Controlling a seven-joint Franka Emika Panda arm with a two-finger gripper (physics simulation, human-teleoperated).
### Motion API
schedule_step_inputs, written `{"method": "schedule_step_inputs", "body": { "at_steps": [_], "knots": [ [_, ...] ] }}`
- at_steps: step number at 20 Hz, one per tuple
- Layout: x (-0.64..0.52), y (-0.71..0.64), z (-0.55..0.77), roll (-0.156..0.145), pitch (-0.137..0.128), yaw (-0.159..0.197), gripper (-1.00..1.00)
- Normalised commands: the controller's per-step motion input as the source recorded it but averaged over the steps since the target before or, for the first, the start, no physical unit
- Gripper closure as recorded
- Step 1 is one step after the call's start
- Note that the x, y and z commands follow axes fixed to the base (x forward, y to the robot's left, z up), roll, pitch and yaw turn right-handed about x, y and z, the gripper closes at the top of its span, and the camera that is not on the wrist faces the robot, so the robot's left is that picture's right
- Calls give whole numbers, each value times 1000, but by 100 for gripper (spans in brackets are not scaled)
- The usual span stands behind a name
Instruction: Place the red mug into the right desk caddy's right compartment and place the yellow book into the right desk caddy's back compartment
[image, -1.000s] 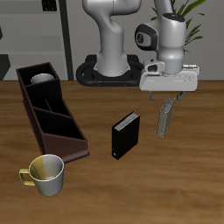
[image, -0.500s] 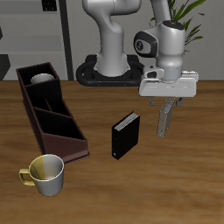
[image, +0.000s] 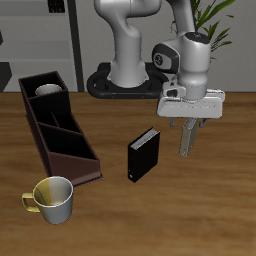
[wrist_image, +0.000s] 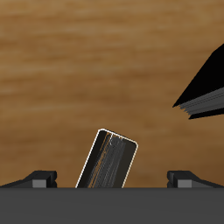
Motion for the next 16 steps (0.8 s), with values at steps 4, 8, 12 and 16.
{"method": "schedule_step_inputs", "body": {
  "at_steps": [4,8,12,16],
  "knots": [
    [28,85,-277,37,43,17,100],
    [-7,24,-62,15,-10,2,100],
    [-31,30,-32,17,1,11,100],
    [-52,-91,91,1,-4,19,100]
  ]
}}
